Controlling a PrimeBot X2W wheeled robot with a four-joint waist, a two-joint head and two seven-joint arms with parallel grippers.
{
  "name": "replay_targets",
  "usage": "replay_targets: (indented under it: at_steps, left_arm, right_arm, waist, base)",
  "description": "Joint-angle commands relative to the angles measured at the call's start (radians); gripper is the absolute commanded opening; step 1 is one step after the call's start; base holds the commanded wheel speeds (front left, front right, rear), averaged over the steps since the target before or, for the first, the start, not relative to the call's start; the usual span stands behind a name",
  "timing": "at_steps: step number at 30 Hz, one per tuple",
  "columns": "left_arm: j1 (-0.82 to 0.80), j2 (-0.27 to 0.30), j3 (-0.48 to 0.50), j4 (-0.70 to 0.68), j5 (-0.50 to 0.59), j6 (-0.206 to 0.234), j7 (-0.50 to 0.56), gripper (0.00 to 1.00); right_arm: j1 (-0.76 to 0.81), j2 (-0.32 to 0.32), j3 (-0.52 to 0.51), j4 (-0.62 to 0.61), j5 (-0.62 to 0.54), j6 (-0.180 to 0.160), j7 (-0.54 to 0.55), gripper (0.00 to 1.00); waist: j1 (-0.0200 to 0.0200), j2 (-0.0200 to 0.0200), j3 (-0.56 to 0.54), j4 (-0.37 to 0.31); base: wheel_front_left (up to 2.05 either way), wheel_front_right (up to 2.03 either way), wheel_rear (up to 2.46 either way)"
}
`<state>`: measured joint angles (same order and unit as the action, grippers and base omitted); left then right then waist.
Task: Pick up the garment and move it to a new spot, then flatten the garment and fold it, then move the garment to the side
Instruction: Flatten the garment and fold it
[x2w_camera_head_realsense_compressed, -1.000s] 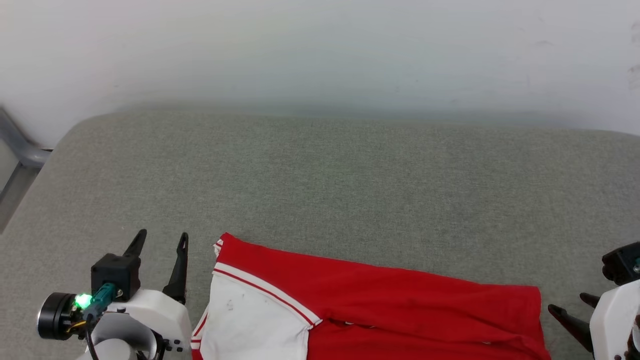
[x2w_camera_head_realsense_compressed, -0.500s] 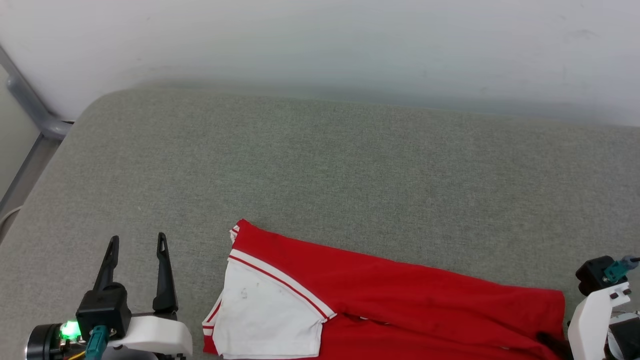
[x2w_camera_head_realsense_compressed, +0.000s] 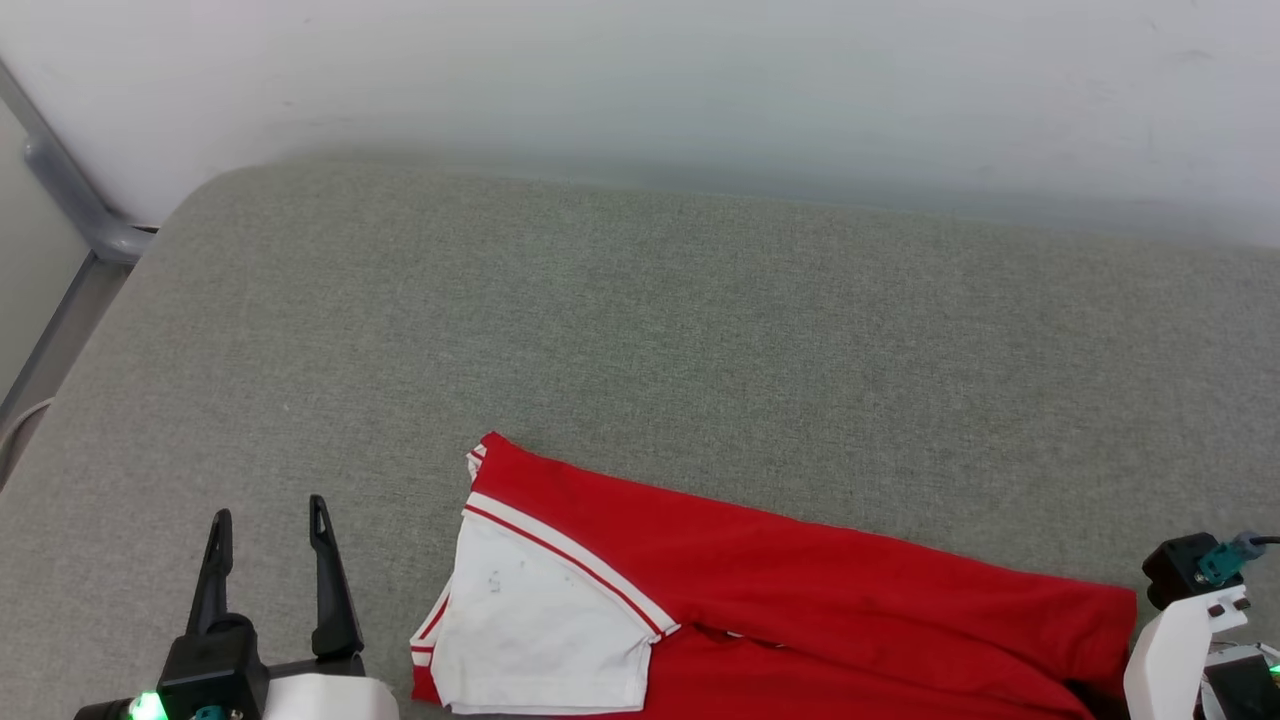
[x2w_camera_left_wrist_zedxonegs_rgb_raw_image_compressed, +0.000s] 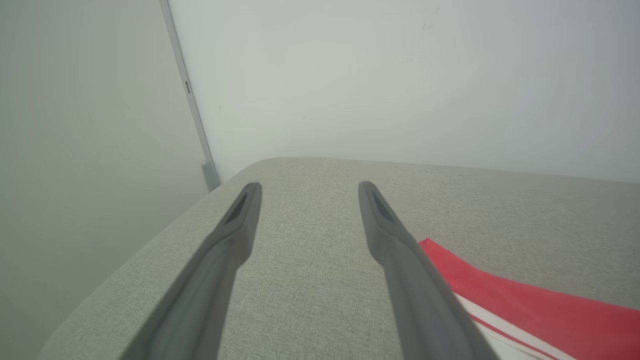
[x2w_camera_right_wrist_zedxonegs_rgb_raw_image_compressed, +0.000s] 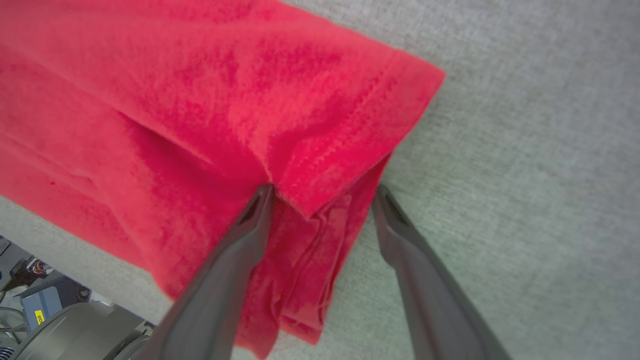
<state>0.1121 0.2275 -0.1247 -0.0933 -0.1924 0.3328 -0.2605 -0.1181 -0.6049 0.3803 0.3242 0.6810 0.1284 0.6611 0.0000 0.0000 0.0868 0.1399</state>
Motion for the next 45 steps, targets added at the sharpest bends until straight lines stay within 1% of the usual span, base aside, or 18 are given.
replay_targets:
  at_steps: [1, 2, 10, 13, 16, 20, 26, 30, 32, 35, 38, 41, 45]
  left_arm:
    - [0.007, -0.020, 0.027, 0.007, 0.027, -0.023, -0.006, 1.00]
    - [0.007, -0.020, 0.027, 0.007, 0.027, -0.023, -0.006, 1.00]
    - [0.017, -0.064, 0.092, 0.014, 0.100, -0.105, -0.006, 1.00]
    - [0.018, -0.073, 0.101, 0.018, 0.120, -0.125, -0.006, 1.00]
    - [0.018, -0.083, 0.112, 0.020, 0.138, -0.137, -0.006, 1.00]
    - [0.015, -0.092, 0.116, 0.024, 0.156, -0.151, -0.006, 1.00]
    - [0.006, -0.097, 0.111, 0.029, 0.171, -0.174, -0.006, 1.00]
    - [0.007, -0.097, 0.110, 0.034, 0.178, -0.181, -0.006, 1.00]
    - [0.013, -0.098, 0.112, 0.036, 0.177, -0.184, -0.006, 1.00]
    - [0.024, -0.098, 0.116, 0.039, 0.177, -0.189, -0.006, 1.00]
    - [0.029, -0.097, 0.119, 0.042, 0.178, -0.191, -0.006, 1.00]
    - [0.036, -0.097, 0.119, 0.044, 0.181, -0.196, -0.006, 1.00]
    - [0.039, -0.096, 0.117, 0.046, 0.183, -0.199, -0.006, 1.00]
  right_arm:
    - [0.028, 0.029, 0.046, 0.027, 0.017, 0.004, -0.006, 0.00]
    - [0.028, 0.029, 0.046, 0.027, 0.017, 0.004, -0.006, 0.00]
    - [-0.027, -0.035, 0.012, 0.042, 0.050, 0.001, -0.077, 0.00]
    - [-0.030, -0.060, -0.009, 0.057, 0.059, 0.001, -0.088, 0.00]
    - [-0.033, -0.085, -0.038, 0.080, 0.062, 0.001, -0.099, 0.00]
    - [-0.038, -0.114, -0.080, 0.138, 0.047, 0.001, -0.115, 0.00]
    - [-0.043, -0.124, -0.140, 0.231, 0.034, 0.001, -0.135, 0.00]
    - [-0.041, -0.113, -0.159, 0.245, 0.037, 0.001, -0.149, 0.00]
    - [-0.035, -0.105, -0.162, 0.216, 0.053, 0.001, -0.150, 0.00]
    - [-0.014, -0.100, -0.153, 0.137, 0.071, 0.002, -0.141, 0.00]
    - [0.021, -0.092, -0.149, 0.018, 0.112, 0.002, -0.118, 0.00]
    - [0.059, -0.088, -0.145, -0.113, 0.129, 0.002, -0.099, 0.00]
    - [0.090, -0.071, -0.143, -0.268, 0.111, 0.002, -0.068, 0.00]
  waist:
    - [0.0000, 0.0000, -0.002, -0.004]
    - [0.0000, 0.0000, -0.002, -0.004]
    - [0.0000, 0.0000, -0.018, -0.022]
    - [0.0000, 0.0000, -0.022, -0.028]
    - [0.0000, 0.0000, -0.023, -0.032]
    - [0.0000, 0.0000, -0.020, -0.036]
    - [0.0000, 0.0000, -0.017, -0.034]
    - [0.0000, 0.0000, -0.024, -0.036]
    - [0.0000, 0.0000, -0.029, -0.039]
    - [0.0000, 0.0000, -0.039, -0.043]
    - [0.0000, 0.0000, -0.048, -0.048]
    - [0.0000, 0.0000, -0.056, -0.050]
    - [0.0000, 0.0000, -0.057, -0.048]
  base:
    - [0.00, 0.00, 0.00]
    - [0.00, 0.00, 0.00]
    - [0.00, 0.00, 0.00]
    - [0.00, 0.00, 0.00]
    - [0.00, 0.00, 0.00]
    - [0.00, 0.00, 0.00]
    - [0.00, 0.00, 0.00]
    - [0.00, 0.00, 0.00]
    - [0.00, 0.00, 0.00]
    - [0.00, 0.00, 0.00]
    - [0.00, 0.00, 0.00]
    - [0.00, 0.00, 0.00]
    - [0.00, 0.00, 0.00]
